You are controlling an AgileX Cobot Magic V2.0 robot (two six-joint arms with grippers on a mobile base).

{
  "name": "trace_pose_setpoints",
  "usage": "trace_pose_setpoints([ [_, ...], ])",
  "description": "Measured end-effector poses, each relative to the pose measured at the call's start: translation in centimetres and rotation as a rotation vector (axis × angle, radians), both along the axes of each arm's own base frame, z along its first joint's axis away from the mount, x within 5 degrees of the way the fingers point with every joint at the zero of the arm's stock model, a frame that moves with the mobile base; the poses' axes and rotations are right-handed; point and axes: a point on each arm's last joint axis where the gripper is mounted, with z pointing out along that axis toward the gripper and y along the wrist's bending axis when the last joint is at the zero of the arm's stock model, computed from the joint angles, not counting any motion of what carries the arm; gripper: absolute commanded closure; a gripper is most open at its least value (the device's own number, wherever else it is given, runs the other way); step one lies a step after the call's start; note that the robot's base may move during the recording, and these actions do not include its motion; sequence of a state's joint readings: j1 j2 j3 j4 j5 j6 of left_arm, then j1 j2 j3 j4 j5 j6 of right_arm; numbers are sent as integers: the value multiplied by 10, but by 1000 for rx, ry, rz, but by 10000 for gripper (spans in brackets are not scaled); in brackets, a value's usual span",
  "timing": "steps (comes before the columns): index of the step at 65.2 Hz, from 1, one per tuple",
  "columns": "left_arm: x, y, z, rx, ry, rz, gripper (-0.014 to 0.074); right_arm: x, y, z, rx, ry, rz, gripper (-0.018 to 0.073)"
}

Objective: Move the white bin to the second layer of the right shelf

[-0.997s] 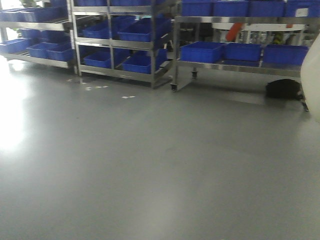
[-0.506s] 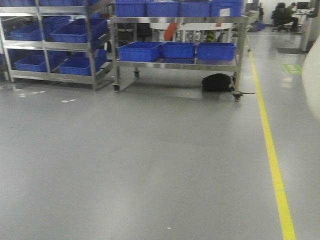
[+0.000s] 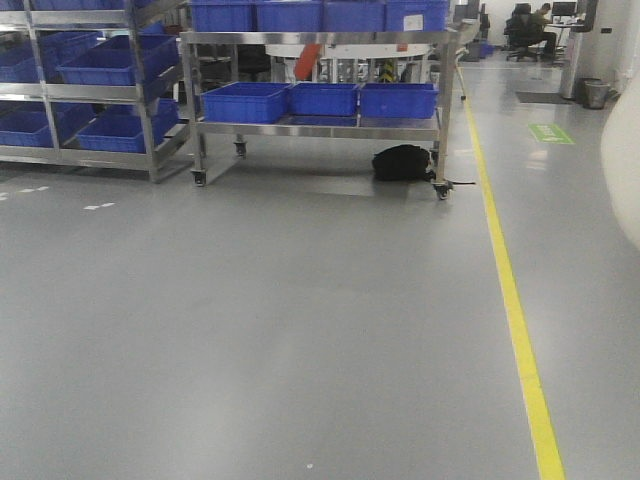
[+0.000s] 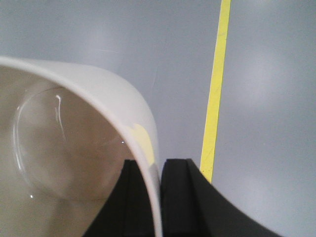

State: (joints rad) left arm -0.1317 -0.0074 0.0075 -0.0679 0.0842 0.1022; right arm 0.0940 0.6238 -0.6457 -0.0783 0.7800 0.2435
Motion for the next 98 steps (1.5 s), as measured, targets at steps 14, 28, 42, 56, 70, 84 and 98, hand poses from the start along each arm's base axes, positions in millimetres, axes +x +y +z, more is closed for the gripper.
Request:
trace_pose_setpoints([
  [14, 0, 0, 0, 0, 0, 0, 512, 0, 0, 0, 0, 0, 0, 511],
  [28, 0, 0, 0, 0, 0, 0, 512, 0, 0, 0, 0, 0, 0, 511],
  [42, 0, 0, 0, 0, 0, 0, 512, 0, 0, 0, 0, 0, 0, 511],
  [56, 0, 0, 0, 0, 0, 0, 512, 0, 0, 0, 0, 0, 0, 511],
  [70, 0, 0, 0, 0, 0, 0, 512, 0, 0, 0, 0, 0, 0, 511],
  [84, 0, 0, 0, 0, 0, 0, 512, 0, 0, 0, 0, 0, 0, 511],
  [98, 0, 0, 0, 0, 0, 0, 512, 0, 0, 0, 0, 0, 0, 511],
])
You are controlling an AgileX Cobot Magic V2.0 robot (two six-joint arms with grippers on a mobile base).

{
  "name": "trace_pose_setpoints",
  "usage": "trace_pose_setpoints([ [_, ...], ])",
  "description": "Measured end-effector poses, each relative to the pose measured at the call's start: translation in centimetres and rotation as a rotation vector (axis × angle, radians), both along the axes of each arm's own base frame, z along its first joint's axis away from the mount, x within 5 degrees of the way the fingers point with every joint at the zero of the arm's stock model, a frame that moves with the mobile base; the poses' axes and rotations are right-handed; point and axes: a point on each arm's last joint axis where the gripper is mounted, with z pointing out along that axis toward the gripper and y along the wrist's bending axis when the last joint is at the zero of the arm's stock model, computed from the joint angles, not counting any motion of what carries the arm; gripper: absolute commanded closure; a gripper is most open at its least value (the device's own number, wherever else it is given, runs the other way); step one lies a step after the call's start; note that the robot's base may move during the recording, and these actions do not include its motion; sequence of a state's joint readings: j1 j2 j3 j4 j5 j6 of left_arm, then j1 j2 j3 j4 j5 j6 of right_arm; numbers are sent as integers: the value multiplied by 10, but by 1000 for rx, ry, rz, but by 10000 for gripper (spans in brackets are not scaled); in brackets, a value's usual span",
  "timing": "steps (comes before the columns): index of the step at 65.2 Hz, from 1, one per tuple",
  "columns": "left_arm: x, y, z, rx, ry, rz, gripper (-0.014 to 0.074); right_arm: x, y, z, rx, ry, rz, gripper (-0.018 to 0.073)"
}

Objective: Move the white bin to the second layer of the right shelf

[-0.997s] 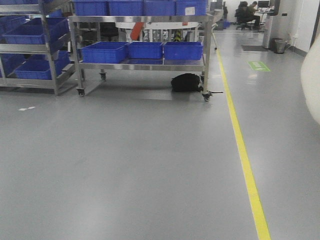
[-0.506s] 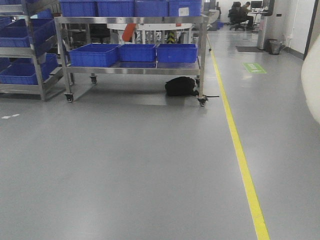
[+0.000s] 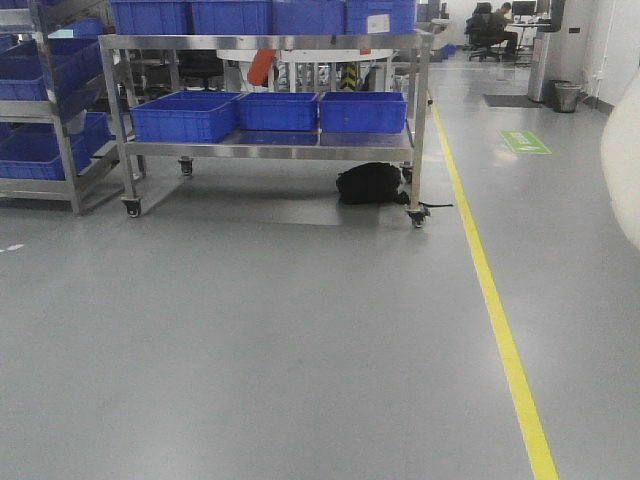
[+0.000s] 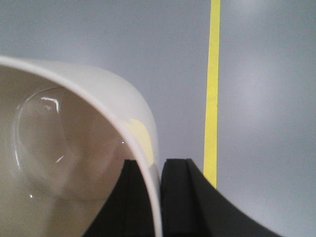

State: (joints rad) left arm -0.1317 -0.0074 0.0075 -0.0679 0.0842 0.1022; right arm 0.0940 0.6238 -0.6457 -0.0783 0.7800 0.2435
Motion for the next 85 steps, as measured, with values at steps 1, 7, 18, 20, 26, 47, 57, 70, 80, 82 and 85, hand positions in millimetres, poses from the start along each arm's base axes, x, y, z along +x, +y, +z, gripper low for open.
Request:
trace_pose_setpoints([
  [1, 0, 0, 0, 0, 0, 0, 512, 0, 0, 0, 0, 0, 0, 511],
  [7, 0, 0, 0, 0, 0, 0, 512, 0, 0, 0, 0, 0, 0, 511],
  [18, 0, 0, 0, 0, 0, 0, 512, 0, 0, 0, 0, 0, 0, 511],
  [20, 0, 0, 0, 0, 0, 0, 512, 0, 0, 0, 0, 0, 0, 511],
  [26, 0, 0, 0, 0, 0, 0, 512, 0, 0, 0, 0, 0, 0, 511],
  [47, 0, 0, 0, 0, 0, 0, 512, 0, 0, 0, 0, 0, 0, 511],
  [57, 0, 0, 0, 0, 0, 0, 512, 0, 0, 0, 0, 0, 0, 511],
  [70, 0, 0, 0, 0, 0, 0, 512, 0, 0, 0, 0, 0, 0, 511],
  [80, 0, 0, 0, 0, 0, 0, 512, 0, 0, 0, 0, 0, 0, 511],
  [82, 0, 0, 0, 0, 0, 0, 512, 0, 0, 0, 0, 0, 0, 511],
  [85, 0, 0, 0, 0, 0, 0, 512, 0, 0, 0, 0, 0, 0, 511],
])
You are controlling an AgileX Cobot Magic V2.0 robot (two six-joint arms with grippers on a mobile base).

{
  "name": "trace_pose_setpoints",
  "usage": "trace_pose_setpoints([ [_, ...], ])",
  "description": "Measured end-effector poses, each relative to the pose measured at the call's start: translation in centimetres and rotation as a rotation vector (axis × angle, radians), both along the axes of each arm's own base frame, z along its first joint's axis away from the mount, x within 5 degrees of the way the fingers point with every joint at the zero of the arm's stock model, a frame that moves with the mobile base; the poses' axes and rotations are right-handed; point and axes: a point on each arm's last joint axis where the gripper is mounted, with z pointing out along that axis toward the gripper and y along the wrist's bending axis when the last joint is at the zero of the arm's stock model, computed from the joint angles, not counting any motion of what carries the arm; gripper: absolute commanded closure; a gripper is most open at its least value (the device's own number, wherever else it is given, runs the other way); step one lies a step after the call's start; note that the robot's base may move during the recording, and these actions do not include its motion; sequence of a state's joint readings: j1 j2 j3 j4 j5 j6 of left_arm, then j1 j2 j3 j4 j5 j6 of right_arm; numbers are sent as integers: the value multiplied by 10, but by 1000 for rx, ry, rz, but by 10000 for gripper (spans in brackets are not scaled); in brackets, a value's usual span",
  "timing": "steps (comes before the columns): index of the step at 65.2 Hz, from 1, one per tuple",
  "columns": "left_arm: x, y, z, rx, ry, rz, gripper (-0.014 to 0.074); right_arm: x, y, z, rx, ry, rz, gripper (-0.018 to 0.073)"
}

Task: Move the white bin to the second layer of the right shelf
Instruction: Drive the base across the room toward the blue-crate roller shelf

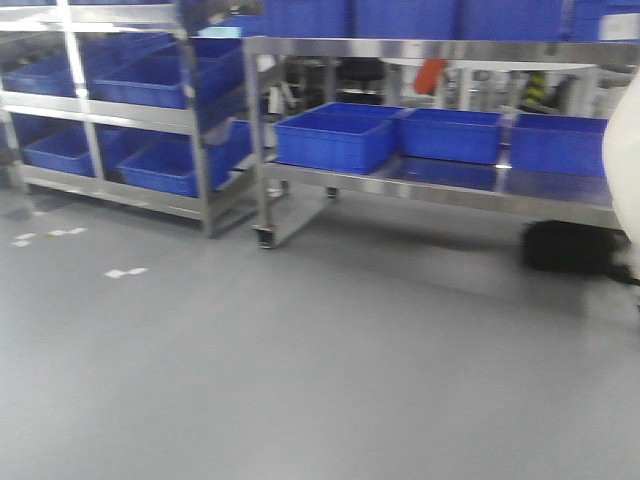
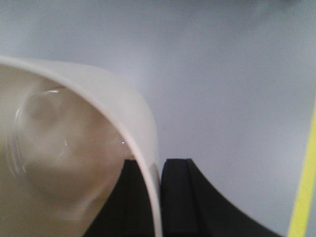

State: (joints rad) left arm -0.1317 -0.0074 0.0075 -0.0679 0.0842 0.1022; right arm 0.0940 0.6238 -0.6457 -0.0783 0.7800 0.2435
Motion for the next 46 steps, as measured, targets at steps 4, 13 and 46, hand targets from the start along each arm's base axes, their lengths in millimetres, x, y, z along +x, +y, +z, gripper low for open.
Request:
trace_pose_setpoints([
  [4, 0, 0, 0, 0, 0, 0, 512, 0, 0, 0, 0, 0, 0, 511],
  [13, 0, 0, 0, 0, 0, 0, 512, 0, 0, 0, 0, 0, 0, 511],
  [46, 0, 0, 0, 0, 0, 0, 512, 0, 0, 0, 0, 0, 0, 511],
])
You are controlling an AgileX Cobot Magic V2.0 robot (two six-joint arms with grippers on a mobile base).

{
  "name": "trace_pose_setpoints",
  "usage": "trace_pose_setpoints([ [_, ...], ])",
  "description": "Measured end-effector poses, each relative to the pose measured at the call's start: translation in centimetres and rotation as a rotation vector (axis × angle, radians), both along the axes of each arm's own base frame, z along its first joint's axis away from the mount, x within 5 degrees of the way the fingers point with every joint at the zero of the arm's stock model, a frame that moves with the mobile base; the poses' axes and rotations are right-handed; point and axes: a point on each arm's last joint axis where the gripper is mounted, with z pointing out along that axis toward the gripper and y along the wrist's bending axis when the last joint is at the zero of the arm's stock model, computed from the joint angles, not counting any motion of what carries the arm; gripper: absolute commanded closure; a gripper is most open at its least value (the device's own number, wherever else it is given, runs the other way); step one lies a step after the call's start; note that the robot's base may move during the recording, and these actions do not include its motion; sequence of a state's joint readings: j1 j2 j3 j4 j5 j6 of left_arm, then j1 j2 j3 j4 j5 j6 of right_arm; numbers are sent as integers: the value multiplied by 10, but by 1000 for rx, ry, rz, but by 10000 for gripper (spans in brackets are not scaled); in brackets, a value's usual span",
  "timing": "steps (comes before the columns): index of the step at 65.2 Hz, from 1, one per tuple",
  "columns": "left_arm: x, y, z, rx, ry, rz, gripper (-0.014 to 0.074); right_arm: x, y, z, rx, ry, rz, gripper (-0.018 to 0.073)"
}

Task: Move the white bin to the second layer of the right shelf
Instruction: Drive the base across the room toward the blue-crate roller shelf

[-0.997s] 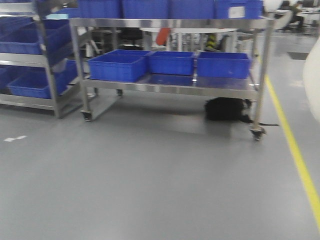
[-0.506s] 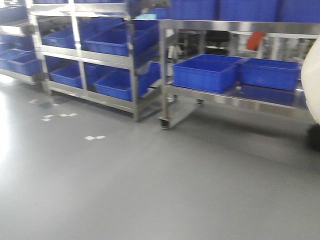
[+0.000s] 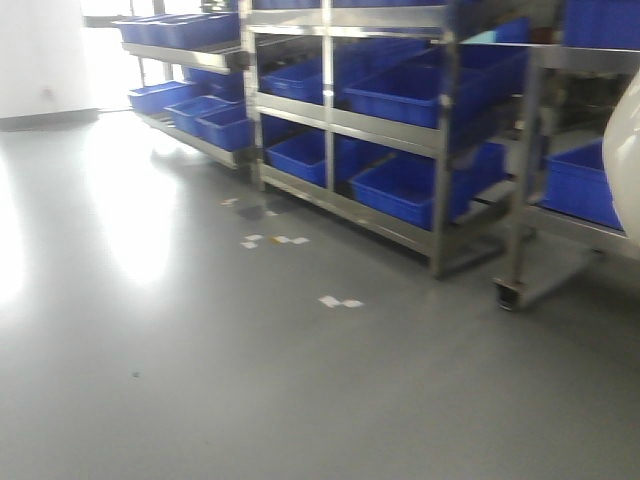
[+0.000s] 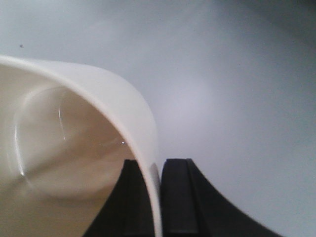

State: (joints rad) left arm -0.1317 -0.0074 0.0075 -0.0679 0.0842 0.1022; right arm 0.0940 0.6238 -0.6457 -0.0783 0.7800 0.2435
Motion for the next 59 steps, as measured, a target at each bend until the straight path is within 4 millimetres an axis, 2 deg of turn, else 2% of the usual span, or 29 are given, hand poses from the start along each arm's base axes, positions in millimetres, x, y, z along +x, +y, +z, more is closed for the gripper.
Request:
trace_pose_setpoints([
  [59, 0, 0, 0, 0, 0, 0, 512, 0, 0, 0, 0, 0, 0, 511],
])
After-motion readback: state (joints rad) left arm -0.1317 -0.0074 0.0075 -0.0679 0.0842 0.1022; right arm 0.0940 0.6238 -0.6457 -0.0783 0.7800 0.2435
